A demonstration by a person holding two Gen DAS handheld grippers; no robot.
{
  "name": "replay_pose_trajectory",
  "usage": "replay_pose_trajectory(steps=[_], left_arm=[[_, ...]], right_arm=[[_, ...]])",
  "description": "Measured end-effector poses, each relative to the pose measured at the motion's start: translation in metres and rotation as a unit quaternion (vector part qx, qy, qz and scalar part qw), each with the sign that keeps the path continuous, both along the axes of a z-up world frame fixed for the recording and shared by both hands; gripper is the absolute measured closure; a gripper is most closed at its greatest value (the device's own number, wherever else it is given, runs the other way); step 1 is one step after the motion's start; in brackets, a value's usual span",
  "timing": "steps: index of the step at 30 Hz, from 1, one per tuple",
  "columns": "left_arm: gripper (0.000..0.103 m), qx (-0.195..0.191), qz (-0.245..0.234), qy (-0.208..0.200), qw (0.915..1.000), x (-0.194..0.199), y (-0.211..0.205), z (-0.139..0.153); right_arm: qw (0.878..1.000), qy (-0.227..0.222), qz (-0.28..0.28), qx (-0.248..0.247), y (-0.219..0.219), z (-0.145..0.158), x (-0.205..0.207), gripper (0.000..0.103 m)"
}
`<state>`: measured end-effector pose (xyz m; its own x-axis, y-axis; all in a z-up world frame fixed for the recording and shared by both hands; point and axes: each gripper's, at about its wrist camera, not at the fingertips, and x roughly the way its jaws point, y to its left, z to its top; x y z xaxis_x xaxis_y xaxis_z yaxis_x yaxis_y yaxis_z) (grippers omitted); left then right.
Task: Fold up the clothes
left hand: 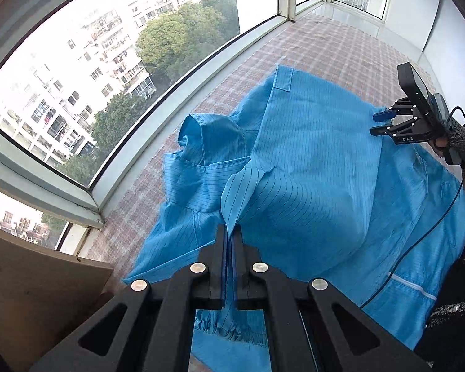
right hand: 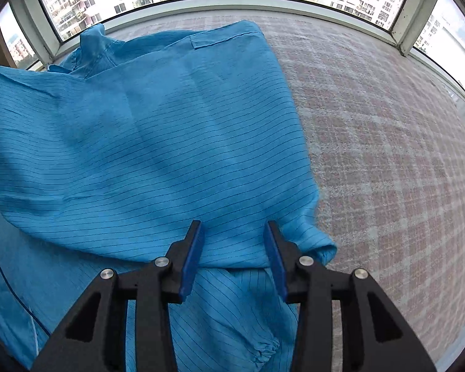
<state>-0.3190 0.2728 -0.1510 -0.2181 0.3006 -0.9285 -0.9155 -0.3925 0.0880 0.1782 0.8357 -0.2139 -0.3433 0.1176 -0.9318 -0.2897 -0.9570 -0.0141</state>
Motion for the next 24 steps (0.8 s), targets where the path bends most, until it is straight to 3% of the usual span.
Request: replay_pose_trajectory(steps=[3, 6, 10, 14, 18, 21, 24], left_arm=[[0.101, -0.035, 0.048, -0.020, 0.9980, -0.031, -0.018, -0.035], [0.101, -0.071, 0.062, -0.051, 0.9943, -0.040, -0.024, -0.080], [0.101, -0.021, 0.019, -0.039, 0.9988, -0.005, -0.010, -0.054], [0.101, 0.009, -0.017, 0.011, 0.9998, 0.021, 0.003, 0.000], [0.101, 0.030, -0.033, 0.057, 0.9974, 0.026, 0.000, 0.047], [0.101, 0.007, 0.000, 0.057, 0.9984, -0.009, -0.005, 0.033], [0.101, -0.020, 0.042, 0.036, 0.9983, -0.047, -0.006, 0.002]], right_arm=[[1.000, -0.005, 0.003, -0.009, -0.003, -0.001, 0.001, 0.061], [1.000, 0.001, 0.014, -0.021, -0.009, 0.014, -0.002, 0.061], [0.999, 0.021, 0.021, 0.019, -0.012, 0.033, -0.022, 0.060], [1.000, -0.005, 0.006, 0.027, 0.001, 0.011, -0.044, 0.060], [1.000, 0.004, -0.013, 0.004, 0.010, 0.002, -0.043, 0.060], [0.999, 0.014, -0.027, -0.018, 0.018, 0.001, -0.039, 0.060], [0.997, 0.044, -0.035, -0.046, 0.025, 0.024, -0.016, 0.060]])
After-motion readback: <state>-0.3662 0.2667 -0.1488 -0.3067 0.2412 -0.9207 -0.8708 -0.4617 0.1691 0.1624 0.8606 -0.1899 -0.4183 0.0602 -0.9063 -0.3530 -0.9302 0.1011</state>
